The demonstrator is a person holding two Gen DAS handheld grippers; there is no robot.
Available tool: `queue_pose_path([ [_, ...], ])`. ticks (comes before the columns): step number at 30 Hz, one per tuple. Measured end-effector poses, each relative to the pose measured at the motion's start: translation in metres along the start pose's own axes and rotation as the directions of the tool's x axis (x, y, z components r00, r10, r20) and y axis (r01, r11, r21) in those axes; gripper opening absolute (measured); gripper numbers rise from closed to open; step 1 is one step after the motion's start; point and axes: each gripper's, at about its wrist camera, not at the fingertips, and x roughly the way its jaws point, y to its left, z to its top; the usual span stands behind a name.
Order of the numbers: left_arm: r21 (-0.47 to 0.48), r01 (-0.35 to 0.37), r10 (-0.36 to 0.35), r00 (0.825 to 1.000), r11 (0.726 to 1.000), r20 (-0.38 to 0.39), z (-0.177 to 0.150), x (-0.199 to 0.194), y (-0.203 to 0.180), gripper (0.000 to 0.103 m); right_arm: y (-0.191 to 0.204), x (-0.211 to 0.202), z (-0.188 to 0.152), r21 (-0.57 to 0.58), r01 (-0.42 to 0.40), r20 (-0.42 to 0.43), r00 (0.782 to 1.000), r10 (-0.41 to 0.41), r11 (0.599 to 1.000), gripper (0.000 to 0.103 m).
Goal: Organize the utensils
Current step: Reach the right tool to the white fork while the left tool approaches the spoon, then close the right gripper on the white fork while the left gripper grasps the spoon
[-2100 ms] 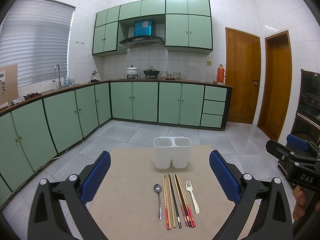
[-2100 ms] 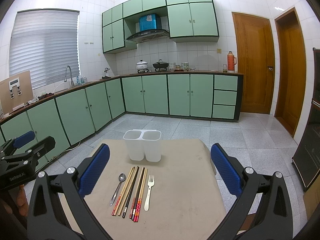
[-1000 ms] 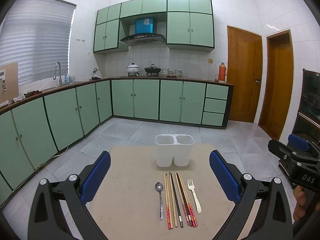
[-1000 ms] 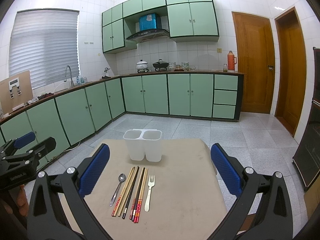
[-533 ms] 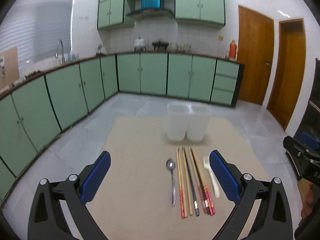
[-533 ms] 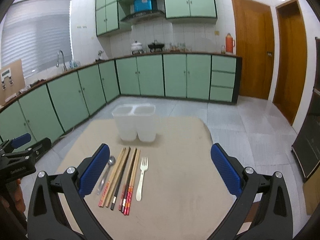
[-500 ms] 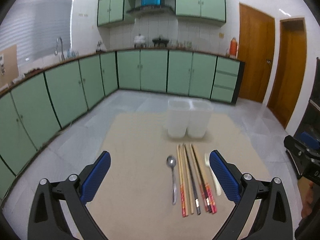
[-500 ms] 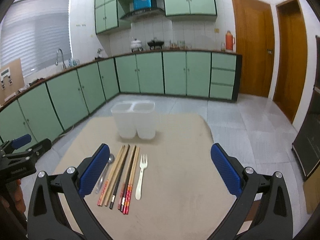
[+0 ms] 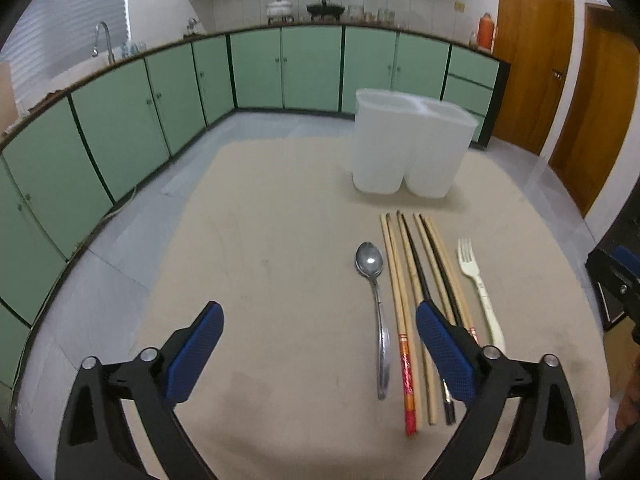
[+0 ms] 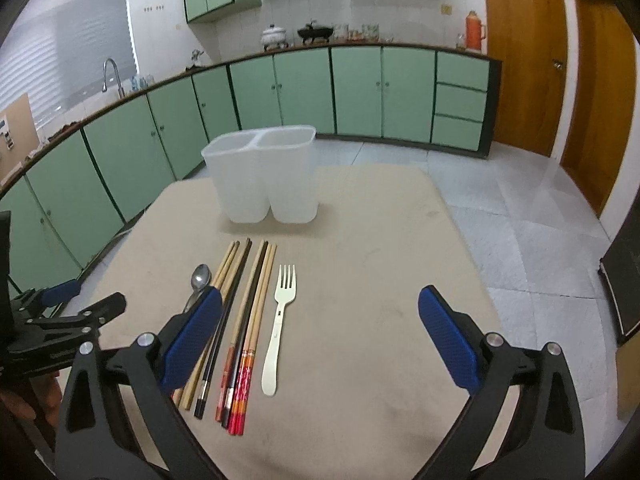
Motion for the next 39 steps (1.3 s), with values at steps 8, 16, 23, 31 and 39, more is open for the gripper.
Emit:
queue_pose_path([
  [8,0.023,0.0,0.002,0.996,1.0,-0.089,0.01,0.05,-0.001,0.087,0.006,0.072,0.007,0.001,-0.052,-0.152,0.987,0.051,0.999,0.072],
  [16,0.031,0.001,0.002,0.994,1.0,-0.108,0.018,0.068,-0.002,0.087,0.016,0.116,0.01,-0.002,-0.051,-0.253,0.966,0.049,0.999,0.06],
  [23,0.036,0.01,-0.005,0.993,0.999,-0.118,0.02,0.071,0.0,0.087,0.017,0.139,0.01,0.015,-0.046,-0.308,0.95,0.049,0.999,0.045],
  [31,0.035,0.021,-0.016,0.99,0.999,-0.137,0.026,0.083,-0.002,0.087,0.016,0.149,0.01,0.018,-0.05,-0.319,0.946,0.053,0.999,0.02],
  [39,0.046,0.038,-0.031,0.989,0.998,-0.146,0.033,0.096,-0.015,0.087,0.005,0.151,0.013,0.01,-0.063,-0.32,0.945,0.063,0.998,0.019],
])
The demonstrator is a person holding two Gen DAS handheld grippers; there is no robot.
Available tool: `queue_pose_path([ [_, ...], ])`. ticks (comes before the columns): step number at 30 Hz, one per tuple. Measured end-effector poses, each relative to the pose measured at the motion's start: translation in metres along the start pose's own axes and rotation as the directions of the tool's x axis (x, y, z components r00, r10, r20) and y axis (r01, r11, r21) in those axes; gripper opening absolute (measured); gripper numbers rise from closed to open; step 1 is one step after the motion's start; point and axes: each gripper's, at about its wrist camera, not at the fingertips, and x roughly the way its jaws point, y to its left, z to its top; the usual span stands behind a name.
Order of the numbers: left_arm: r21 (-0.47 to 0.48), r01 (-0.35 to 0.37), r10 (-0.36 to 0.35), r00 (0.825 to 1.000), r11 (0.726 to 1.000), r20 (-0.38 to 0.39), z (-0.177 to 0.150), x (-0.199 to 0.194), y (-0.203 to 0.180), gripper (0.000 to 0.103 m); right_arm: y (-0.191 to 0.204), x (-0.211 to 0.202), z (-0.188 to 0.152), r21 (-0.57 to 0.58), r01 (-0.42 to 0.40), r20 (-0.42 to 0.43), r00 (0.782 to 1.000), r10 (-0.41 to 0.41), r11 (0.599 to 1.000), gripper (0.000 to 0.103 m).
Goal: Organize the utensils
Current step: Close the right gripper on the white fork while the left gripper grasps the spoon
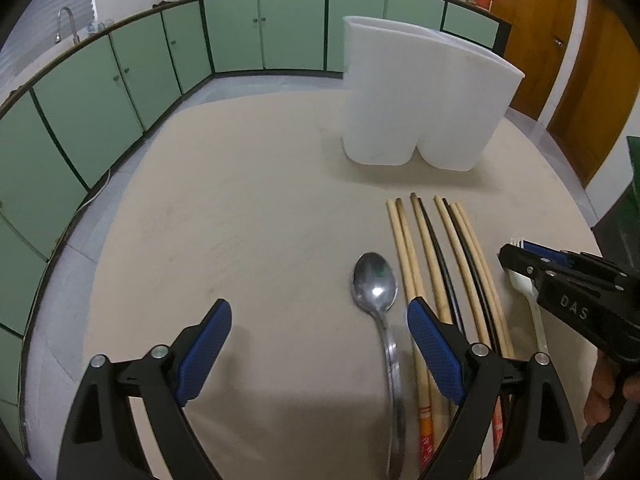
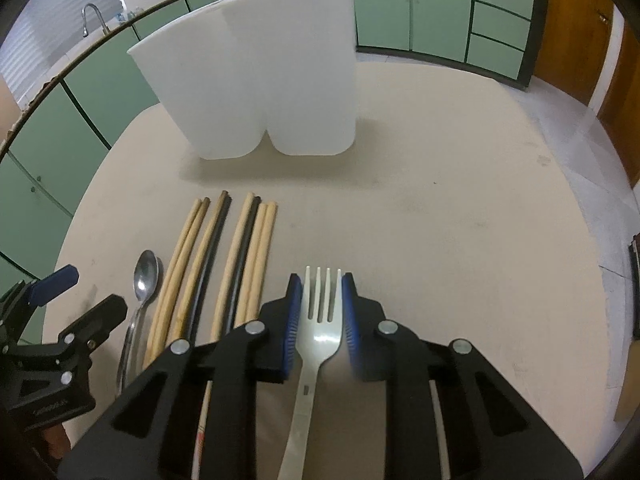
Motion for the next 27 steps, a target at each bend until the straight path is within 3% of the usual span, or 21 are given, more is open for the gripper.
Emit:
queue_pose_path([
  [12,-0.031,-0.03,0.029,0.999,0.999,-0.023,0.02,0.023,-0.008,0.087,0.003,-0.004,-0.007,-0.029,0.013,0.022,1.0,-0.012,1.0,0.02],
  [27,-0.049,-0.05,0.047,0.996,0.998,-0.077,0.017,0.039,-0.004,0.088,-0.004,-0.004,-0.012,-0.022,-0.012,0.027,1.0,0.013,1.0,0.02],
])
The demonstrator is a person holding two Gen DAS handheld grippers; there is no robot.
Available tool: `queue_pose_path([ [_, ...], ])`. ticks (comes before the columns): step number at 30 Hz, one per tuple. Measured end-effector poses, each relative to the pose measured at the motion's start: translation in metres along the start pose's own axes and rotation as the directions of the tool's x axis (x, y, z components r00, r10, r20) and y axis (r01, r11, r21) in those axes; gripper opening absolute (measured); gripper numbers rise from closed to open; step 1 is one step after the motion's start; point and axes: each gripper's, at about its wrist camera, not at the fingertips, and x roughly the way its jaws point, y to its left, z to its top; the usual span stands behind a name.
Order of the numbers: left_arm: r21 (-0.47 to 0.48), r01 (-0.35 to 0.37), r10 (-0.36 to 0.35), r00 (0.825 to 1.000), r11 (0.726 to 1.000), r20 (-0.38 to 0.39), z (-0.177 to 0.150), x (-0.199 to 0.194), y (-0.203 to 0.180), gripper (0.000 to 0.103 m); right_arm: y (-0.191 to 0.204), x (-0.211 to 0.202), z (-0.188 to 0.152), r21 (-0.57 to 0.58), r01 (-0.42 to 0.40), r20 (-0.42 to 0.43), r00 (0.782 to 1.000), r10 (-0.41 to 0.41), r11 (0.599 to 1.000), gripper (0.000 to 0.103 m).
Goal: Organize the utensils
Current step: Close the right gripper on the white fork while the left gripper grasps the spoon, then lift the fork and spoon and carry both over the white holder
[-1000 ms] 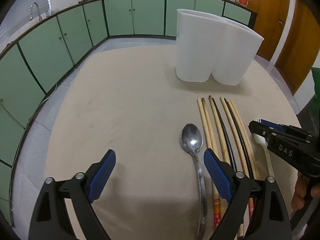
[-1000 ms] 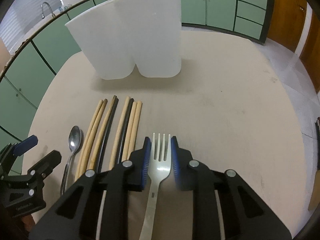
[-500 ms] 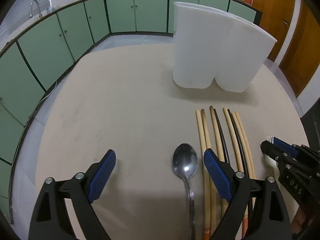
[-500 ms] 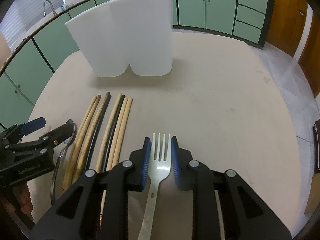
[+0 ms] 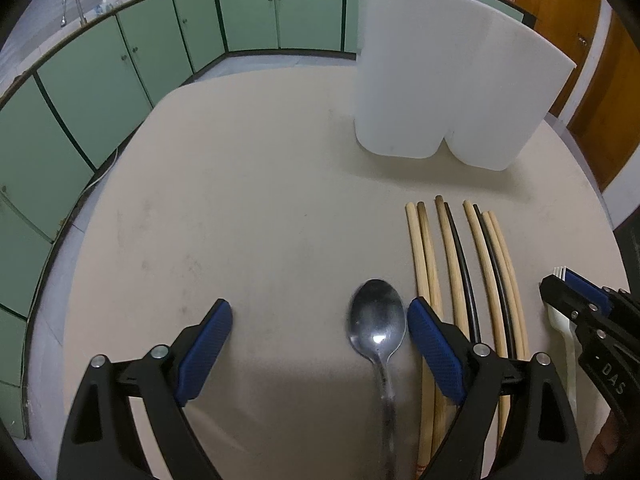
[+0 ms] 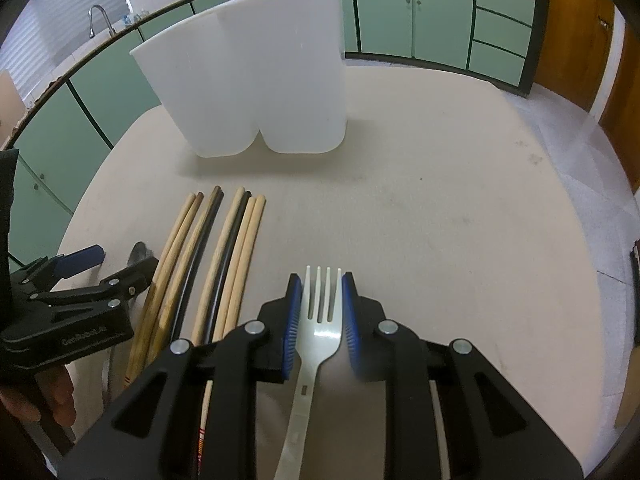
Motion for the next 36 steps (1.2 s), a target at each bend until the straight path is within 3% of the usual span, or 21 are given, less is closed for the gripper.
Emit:
queue_pose_path([
  [9,-0.006,0.012,-0.012,1.0,1.0,-0.003,0.003,0.001,0.005,0.088,0.001,0.0,0.005,-0.013,-0.002,-0.011,1.0,0.002,1.0,0.02],
  [12,-0.001,0.02,-0.02,1.0,1.0,0.003,0.001,0.004,0.013,0.083,0.001,0.001,0.006,-0.014,-0.003,-0.015,1.0,0.002,1.0,0.021],
  [21,0.051,0.066,-0.067,0.997,0.997,0.023,0.001,0.0,0.008,0.042,0.005,0.005,0.007,-0.017,0.014,-0.023,1.0,-0.014,1.0,0.021],
  [23,0.054,0.078,-0.08,0.997,0.995,0.024,0.001,0.0,0.008,0.029,0.005,0.006,0.008,-0.009,0.012,-0.028,1.0,-0.012,1.0,0.021],
  [27,0.041,0.101,-0.103,0.994,0.994,0.03,0.002,0.0,0.01,0.028,0.007,0.008,0.011,-0.016,0.018,-0.037,0.999,-0.019,1.0,0.02],
  [31,0.03,0.174,-0.176,0.983,0.984,0.059,-0.007,-0.006,0.019,0.028,0.007,0.007,0.011,-0.015,0.012,-0.029,1.0,-0.012,1.0,0.019],
  [36,0.026,0.225,-0.226,0.963,0.974,0.144,-0.018,-0.025,0.032,0.028,-0.003,-0.017,0.009,0.018,-0.044,0.071,0.997,0.042,0.999,0.019],
])
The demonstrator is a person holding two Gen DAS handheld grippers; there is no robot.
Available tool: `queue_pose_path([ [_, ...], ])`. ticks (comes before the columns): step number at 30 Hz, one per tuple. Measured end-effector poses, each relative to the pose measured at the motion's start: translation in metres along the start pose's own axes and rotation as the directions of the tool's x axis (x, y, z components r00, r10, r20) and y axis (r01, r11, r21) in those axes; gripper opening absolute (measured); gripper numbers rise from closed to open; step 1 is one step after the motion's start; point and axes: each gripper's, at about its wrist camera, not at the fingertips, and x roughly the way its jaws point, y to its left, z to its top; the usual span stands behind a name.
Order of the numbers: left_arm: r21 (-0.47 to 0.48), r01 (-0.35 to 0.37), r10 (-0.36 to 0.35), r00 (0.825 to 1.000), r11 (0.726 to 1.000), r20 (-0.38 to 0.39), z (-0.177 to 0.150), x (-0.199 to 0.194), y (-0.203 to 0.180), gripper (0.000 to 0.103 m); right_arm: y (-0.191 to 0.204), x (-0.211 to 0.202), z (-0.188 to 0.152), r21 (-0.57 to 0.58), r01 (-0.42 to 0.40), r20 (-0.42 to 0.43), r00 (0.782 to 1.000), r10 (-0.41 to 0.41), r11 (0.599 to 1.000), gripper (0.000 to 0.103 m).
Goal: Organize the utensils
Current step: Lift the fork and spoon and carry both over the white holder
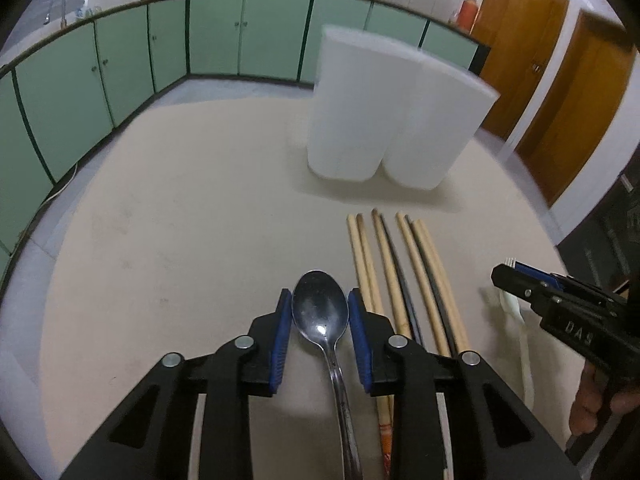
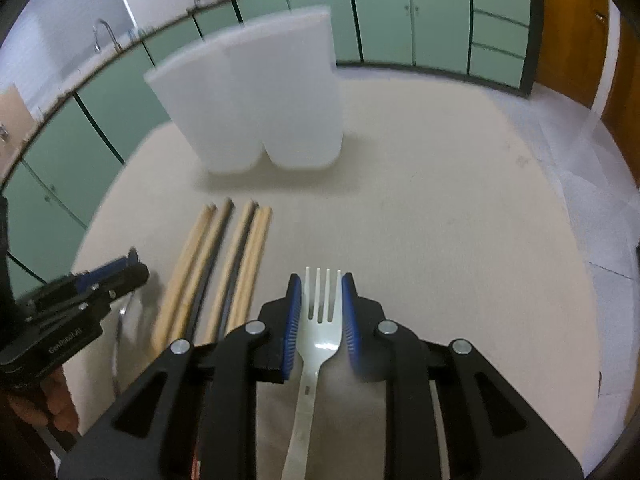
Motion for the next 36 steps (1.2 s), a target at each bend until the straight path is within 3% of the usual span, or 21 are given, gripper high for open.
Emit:
queue_pose_path([
  [10,0.072,0.023,-0.037,0.98,0.997,0.196,0.001,-0.048,-0.019,0.028,0.006,-0.043,0.01,-0.056,-0.006,0.152,0.988,0.015,0.998,0.019],
  [24,0.077,0.034,-0.058,0.94,0.996,0.336,0.023,-0.088,-0.026,0.028,0.007,-0.086,0.041,-0.08,-0.01,0.277,0.96,0.032,0.997,0.019],
  [30,0.08,0.037,-0.066,0.917,0.996,0.392,0.043,-0.109,-0.03,0.028,0.004,-0.103,0.066,-0.088,-0.028,0.334,0.941,0.056,0.996,0.019],
  [36,0.095,0.039,-0.079,0.881,0.995,0.467,0.076,-0.133,-0.033,0.028,0.005,-0.118,0.107,-0.104,-0.045,0.412,0.907,0.085,0.994,0.019],
])
